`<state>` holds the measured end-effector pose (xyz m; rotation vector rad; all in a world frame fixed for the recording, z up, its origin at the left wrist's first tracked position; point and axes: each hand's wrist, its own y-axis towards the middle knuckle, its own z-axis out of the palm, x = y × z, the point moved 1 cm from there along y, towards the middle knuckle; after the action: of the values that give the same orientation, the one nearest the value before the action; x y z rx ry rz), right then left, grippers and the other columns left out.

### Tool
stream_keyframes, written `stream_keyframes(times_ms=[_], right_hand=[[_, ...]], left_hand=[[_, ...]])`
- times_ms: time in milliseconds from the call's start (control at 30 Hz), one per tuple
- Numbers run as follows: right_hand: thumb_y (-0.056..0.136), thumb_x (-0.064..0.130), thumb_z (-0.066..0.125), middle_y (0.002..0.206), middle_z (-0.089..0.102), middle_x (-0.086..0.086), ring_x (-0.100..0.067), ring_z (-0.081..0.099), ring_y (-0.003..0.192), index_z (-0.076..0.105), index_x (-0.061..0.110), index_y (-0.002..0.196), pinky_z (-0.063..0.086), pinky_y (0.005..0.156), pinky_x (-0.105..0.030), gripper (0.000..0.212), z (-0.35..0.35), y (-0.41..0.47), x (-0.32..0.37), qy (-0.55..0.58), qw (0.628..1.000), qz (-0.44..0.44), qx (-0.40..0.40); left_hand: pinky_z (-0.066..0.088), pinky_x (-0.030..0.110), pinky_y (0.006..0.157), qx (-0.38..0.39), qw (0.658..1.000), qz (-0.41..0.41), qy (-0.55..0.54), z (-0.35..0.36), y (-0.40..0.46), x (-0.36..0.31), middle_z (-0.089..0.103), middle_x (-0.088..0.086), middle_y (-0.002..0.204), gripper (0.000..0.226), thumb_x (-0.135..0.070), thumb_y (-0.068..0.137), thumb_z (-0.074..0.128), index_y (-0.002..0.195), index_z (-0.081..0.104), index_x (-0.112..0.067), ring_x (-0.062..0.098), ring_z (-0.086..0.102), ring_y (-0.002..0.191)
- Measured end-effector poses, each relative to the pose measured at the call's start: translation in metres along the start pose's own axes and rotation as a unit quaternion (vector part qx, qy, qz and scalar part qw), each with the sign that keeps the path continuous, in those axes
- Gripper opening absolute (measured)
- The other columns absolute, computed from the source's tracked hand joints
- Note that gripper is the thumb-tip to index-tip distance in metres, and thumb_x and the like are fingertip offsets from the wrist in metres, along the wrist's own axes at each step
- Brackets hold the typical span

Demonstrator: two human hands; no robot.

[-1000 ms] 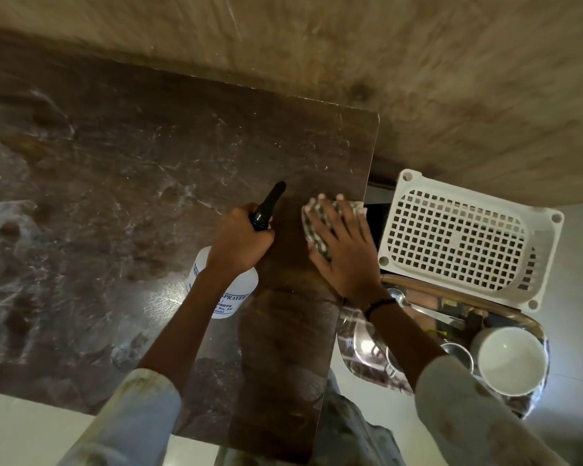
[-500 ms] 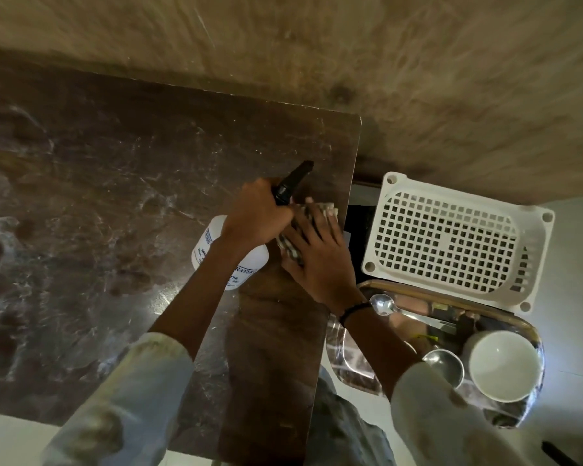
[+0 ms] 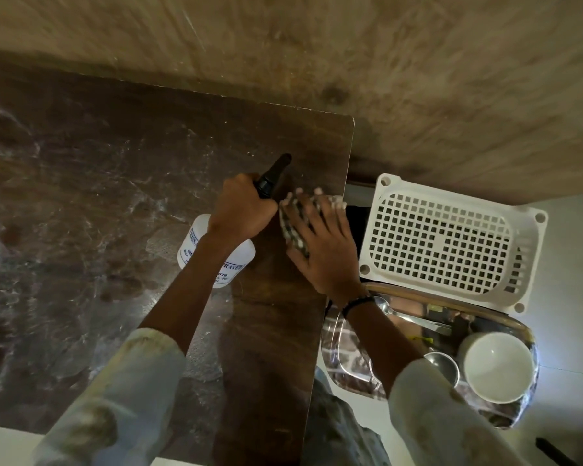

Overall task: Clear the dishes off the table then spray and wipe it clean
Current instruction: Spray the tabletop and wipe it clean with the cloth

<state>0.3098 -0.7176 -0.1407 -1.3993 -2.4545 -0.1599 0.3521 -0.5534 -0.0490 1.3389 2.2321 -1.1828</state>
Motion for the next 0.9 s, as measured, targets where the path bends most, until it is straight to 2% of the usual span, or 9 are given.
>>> stream_keyframes(times_ms=[100, 267, 367, 533, 633, 767, 833, 900], right_hand=[[0.093, 0.052, 0.039, 0.163, 0.017, -0.007, -0.032, 0.007, 0.15, 0.025, 0.023, 0.154, 0.003, 0.121, -0.049, 0.069, -0.009, 0.025, -0.021, -0.009, 0.999, 0.036, -0.006], [0.094, 0.048, 0.035, 0.163, 0.018, -0.005, -0.032, 0.01, 0.15, 0.023, 0.025, 0.155, 0.009, 0.12, -0.052, 0.066, -0.026, 0.094, -0.045, -0.034, 0.995, 0.091, -0.024], [0.096, 0.048, 0.034, 0.163, 0.018, -0.005, -0.034, 0.01, 0.15, 0.023, 0.025, 0.155, 0.004, 0.119, -0.051, 0.064, -0.02, 0.131, -0.033, -0.041, 0.993, 0.109, -0.023], [0.099, 0.046, 0.032, 0.163, 0.016, -0.006, -0.033, 0.007, 0.151, 0.023, 0.022, 0.155, 0.006, 0.122, -0.052, 0.061, -0.009, 0.112, 0.001, -0.048, 0.999, -0.019, 0.012], [0.099, 0.046, 0.032, 0.163, 0.016, -0.005, -0.03, 0.007, 0.151, 0.022, 0.023, 0.155, 0.012, 0.121, -0.052, 0.061, -0.014, 0.07, -0.017, -0.051, 0.996, -0.064, 0.025], [0.097, 0.047, 0.033, 0.163, 0.018, -0.004, -0.03, 0.011, 0.151, 0.023, 0.027, 0.155, 0.01, 0.121, -0.05, 0.062, -0.028, 0.08, -0.056, -0.068, 0.997, 0.043, 0.002], [0.096, 0.048, 0.031, 0.163, 0.019, -0.004, -0.032, 0.011, 0.15, 0.023, 0.028, 0.155, 0.007, 0.12, -0.051, 0.063, -0.03, 0.109, -0.052, -0.062, 0.993, 0.098, -0.009], [0.096, 0.049, 0.029, 0.164, 0.015, -0.003, -0.031, 0.007, 0.151, 0.02, 0.028, 0.155, 0.004, 0.12, -0.052, 0.064, -0.025, 0.136, -0.035, -0.06, 0.992, 0.112, -0.01]], left_hand=[[0.039, 0.025, 0.053, -0.029, 0.999, 0.005, -0.026, -0.004, -0.001, 0.006, 0.059, 0.009, 0.072, 0.009, -0.006, 0.081, 0.059, 0.089, 0.062, -0.004, 0.018, 0.053, 0.059], [0.043, 0.028, 0.057, -0.051, 0.997, 0.014, -0.05, -0.014, -0.004, 0.018, 0.061, 0.013, 0.077, 0.013, -0.005, 0.083, 0.06, 0.095, 0.064, -0.004, 0.024, 0.056, 0.065], [0.043, 0.025, 0.058, -0.053, 0.997, 0.013, -0.059, -0.017, -0.007, 0.026, 0.061, 0.013, 0.08, 0.013, -0.003, 0.083, 0.06, 0.096, 0.064, -0.002, 0.025, 0.057, 0.07], [0.042, 0.025, 0.058, -0.059, 0.997, -0.001, -0.048, -0.023, -0.011, 0.039, 0.064, 0.019, 0.081, 0.014, -0.003, 0.079, 0.06, 0.092, 0.064, -0.001, 0.033, 0.06, 0.074], [0.041, 0.027, 0.056, -0.05, 0.997, -0.011, -0.054, -0.03, -0.013, 0.044, 0.065, 0.024, 0.083, 0.013, -0.002, 0.08, 0.059, 0.093, 0.064, 0.001, 0.037, 0.06, 0.073], [0.04, 0.027, 0.054, -0.044, 0.997, -0.017, -0.061, -0.039, -0.011, 0.054, 0.064, 0.024, 0.081, 0.013, -0.001, 0.081, 0.058, 0.093, 0.063, 0.0, 0.03, 0.056, 0.065], [0.039, 0.027, 0.052, -0.045, 0.996, -0.023, -0.067, -0.042, -0.009, 0.06, 0.063, 0.022, 0.079, 0.013, -0.002, 0.082, 0.058, 0.094, 0.063, -0.001, 0.025, 0.053, 0.061], [0.039, 0.026, 0.052, -0.051, 0.996, -0.024, -0.067, -0.044, -0.008, 0.064, 0.064, 0.021, 0.08, 0.013, -0.002, 0.082, 0.058, 0.094, 0.064, -0.001, 0.025, 0.054, 0.062]])
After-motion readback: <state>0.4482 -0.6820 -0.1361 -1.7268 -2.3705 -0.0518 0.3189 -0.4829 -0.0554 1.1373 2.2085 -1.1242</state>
